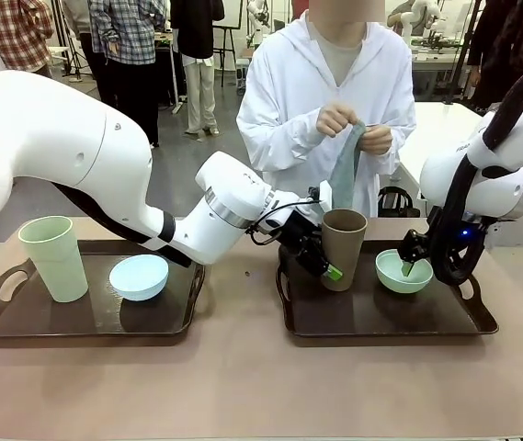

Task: Set up a tray with a mat and arrange the tableware.
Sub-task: Pick up the Picnic Bowl and Reusable plastic cup from the Handle tray in front of the human's position and hold them in the air.

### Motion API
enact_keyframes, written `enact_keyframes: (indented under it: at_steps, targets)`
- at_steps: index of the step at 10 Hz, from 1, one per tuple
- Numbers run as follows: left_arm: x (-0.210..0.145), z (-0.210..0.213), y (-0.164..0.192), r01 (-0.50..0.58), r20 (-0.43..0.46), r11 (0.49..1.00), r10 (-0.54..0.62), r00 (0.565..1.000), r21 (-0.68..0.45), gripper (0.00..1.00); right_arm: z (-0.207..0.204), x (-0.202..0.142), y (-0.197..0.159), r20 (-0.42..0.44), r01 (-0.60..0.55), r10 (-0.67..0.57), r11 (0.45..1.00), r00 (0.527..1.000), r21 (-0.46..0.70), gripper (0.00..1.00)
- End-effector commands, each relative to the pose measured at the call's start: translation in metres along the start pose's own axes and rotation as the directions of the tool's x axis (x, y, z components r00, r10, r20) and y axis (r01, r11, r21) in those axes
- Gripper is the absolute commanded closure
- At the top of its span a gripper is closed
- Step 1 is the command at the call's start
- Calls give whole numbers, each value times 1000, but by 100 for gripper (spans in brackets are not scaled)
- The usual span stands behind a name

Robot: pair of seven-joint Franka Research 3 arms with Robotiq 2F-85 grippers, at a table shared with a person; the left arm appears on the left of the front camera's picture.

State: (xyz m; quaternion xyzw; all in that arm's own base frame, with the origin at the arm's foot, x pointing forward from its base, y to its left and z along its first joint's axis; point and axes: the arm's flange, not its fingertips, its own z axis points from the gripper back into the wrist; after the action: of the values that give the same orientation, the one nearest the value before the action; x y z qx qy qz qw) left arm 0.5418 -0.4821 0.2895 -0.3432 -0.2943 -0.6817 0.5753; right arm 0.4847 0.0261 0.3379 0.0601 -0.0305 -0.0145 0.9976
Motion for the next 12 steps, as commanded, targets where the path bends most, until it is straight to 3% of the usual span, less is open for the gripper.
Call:
enact_keyframes:
  at_steps: [1,2,3,4,5,6,7,8,9,10,12]
  targets:
    - [7,-3,7,-7,4,1000,7,1000,7,58,-2,-6,-5,14,-28,28,999,1000,26,59]
    - [8,-2,7,-12,4,1000,12,1000,9,73,-1,-6,-5,16,-24,24,999,1000,32,59]
    - [8,-2,6,-14,-3,1000,14,1000,7,100,-2,-6,-6,21,-19,18,999,1000,29,100]
    - [8,-3,6,-13,-8,1000,13,1000,4,100,-1,-6,-6,24,-12,11,1000,1000,15,64]
    - [7,-3,6,-16,-9,1000,16,1000,3,100,-1,-6,-6,23,-9,9,1000,1000,12,100]
    - [7,-2,6,-19,-9,1000,19,1000,3,77,-1,-6,-5,23,-5,4,1000,1000,8,100]
    - [8,-1,6,-21,-11,1000,21,1000,3,77,0,-6,-5,22,-1,1,1000,1000,5,100]
    - [8,0,6,-21,-14,1000,21,1000,2,100,1,-5,-4,23,11,-11,1000,1000,-11,100]
    - [7,0,6,-23,-16,1000,23,1000,1,77,0,-4,-3,22,18,-18,1000,1000,-21,100]
    - [6,1,7,-28,-14,1000,28,1000,3,100,-1,-3,-3,20,26,-26,999,999,-31,100]
    - [7,3,6,-34,-13,999,34,999,11,100,2,-2,-1,46,53,-52,998,998,-34,100]
